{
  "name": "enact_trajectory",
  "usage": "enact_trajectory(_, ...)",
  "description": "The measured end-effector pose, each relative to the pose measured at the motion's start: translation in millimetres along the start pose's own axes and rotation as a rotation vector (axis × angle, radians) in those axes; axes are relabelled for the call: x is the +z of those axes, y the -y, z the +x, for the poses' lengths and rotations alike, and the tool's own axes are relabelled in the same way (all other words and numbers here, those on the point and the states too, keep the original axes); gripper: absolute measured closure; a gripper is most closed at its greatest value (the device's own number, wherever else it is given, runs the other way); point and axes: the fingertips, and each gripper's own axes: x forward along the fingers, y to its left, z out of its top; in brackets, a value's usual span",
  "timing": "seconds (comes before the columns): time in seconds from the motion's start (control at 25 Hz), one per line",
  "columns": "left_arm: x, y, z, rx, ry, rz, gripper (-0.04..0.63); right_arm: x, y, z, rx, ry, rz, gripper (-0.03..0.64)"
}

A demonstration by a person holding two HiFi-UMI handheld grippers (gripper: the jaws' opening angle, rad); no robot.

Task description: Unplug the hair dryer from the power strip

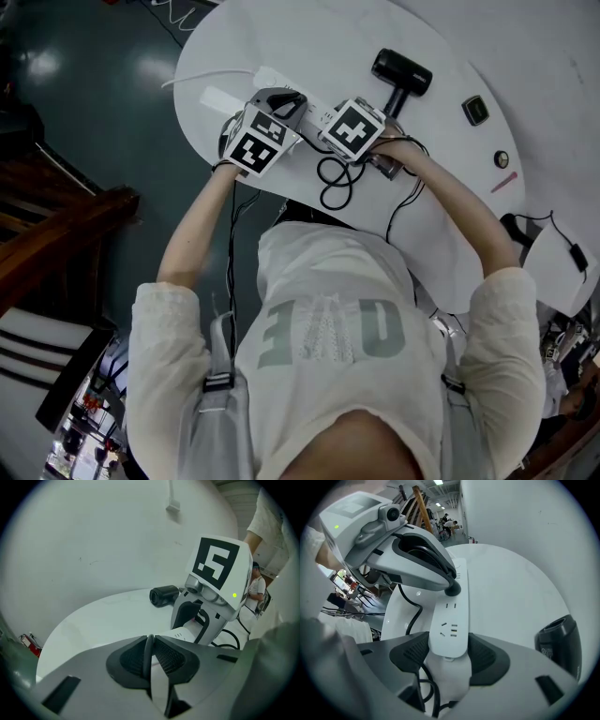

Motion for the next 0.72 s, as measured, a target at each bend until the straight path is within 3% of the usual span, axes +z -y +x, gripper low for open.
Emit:
enact_trajectory(0.28,-2,0,-12,0.069,0.196,-0.031,0.535,2,-5,1,-0.002,-0.006,-0.008,0.351)
enact_trajectory(0.36,1,-4,-14,0.058,0.26,-0.124,0.537,3,-5,1,-0.007,-0.01,0.004,0.351)
enact_trajectory(0.48,1,-12,-14,0.026,0.326,-0.333,0.537,5,-4,1,-0.018,-0.012,0.02,0.351)
enact_trajectory(0.52,1,-13,-14,0.032,0.332,-0.345,0.537,5,-3,2,-0.019,-0.013,0.022,0.351)
enact_trajectory(0.6,2,-11,-14,0.079,0.319,-0.234,0.54,4,-3,2,-0.016,-0.023,0.018,0.351)
enact_trajectory(0.72,7,4,-15,0.181,0.27,0.15,0.538,3,-4,2,-0.009,-0.045,0.006,0.351)
